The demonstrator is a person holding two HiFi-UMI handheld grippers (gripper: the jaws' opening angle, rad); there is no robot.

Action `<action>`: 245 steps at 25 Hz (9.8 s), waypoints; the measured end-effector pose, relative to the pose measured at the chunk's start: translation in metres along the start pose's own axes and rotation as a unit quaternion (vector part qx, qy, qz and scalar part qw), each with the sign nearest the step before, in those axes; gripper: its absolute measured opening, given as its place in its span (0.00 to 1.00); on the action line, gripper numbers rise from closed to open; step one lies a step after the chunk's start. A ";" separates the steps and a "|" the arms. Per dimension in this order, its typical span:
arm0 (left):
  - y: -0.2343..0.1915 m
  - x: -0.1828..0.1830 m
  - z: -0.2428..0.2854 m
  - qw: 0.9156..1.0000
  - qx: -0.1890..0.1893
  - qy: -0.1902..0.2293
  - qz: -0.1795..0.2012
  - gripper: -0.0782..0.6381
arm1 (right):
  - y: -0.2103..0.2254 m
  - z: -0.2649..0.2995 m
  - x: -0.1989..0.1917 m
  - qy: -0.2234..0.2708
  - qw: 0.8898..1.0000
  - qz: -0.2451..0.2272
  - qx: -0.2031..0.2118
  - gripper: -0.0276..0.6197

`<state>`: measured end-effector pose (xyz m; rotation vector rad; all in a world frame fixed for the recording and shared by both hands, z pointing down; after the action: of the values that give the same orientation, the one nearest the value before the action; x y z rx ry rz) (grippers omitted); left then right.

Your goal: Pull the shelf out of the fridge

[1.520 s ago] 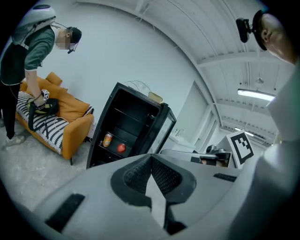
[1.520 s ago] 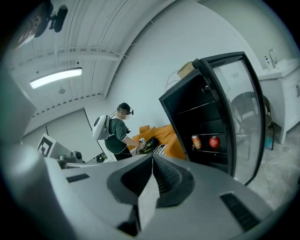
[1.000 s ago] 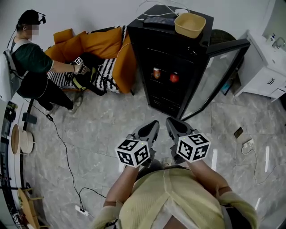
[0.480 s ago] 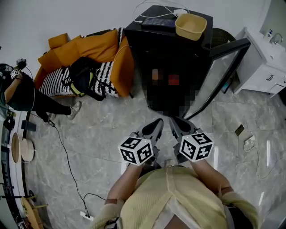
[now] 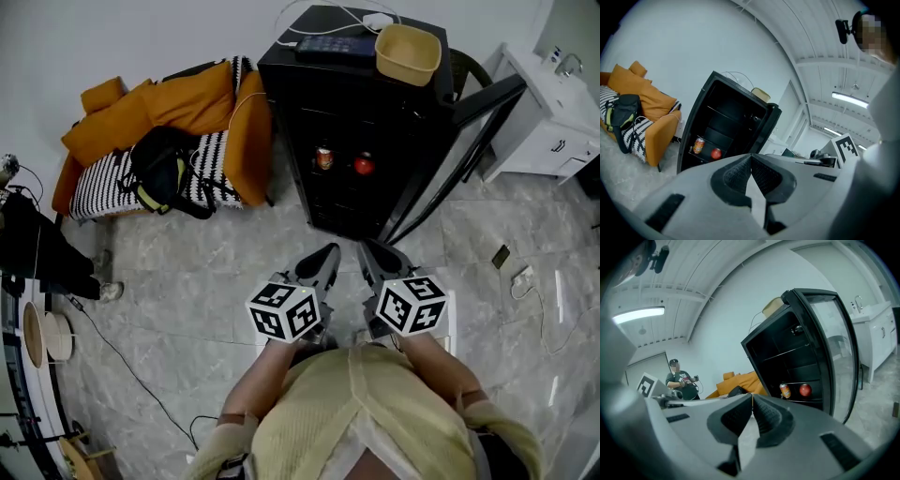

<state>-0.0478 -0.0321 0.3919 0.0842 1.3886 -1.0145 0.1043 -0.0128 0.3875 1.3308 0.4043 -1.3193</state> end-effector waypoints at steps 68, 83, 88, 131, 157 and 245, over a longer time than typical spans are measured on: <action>-0.143 0.108 0.125 0.995 -0.039 -0.009 0.089 0.14 | 0.040 0.155 0.064 0.139 0.966 0.035 -0.217 0.09; -0.165 0.122 0.163 0.994 -0.013 0.016 0.104 0.14 | 0.081 0.183 0.094 0.172 0.958 0.049 -0.225 0.09; -0.167 0.127 0.171 0.993 -0.019 0.023 0.113 0.15 | 0.088 0.192 0.102 0.189 0.954 0.067 -0.224 0.12; -0.185 0.133 0.187 0.995 0.028 0.056 0.077 0.15 | 0.135 0.220 0.135 0.298 0.899 0.212 -0.242 0.29; -0.167 0.128 0.175 0.998 -0.020 0.049 0.030 0.15 | 0.111 0.197 0.113 0.288 0.900 0.228 -0.233 0.27; -0.140 0.111 0.060 0.972 -0.125 0.067 -0.190 0.26 | -0.014 0.072 0.038 0.251 0.931 0.195 -0.179 0.27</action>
<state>-0.1061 -0.2114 0.3852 -0.3167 1.6848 -1.1532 0.0723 -0.0874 0.3706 1.3383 0.6562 -0.5311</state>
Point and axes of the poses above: the fingertips, and each gripper's own axes: z forward along the fingers, y to its right, x out of its top, the point moved 8 cm from there along -z, backward along the fingers, and after that the axes turned 1 degree about -x, right-handed, at the moved point
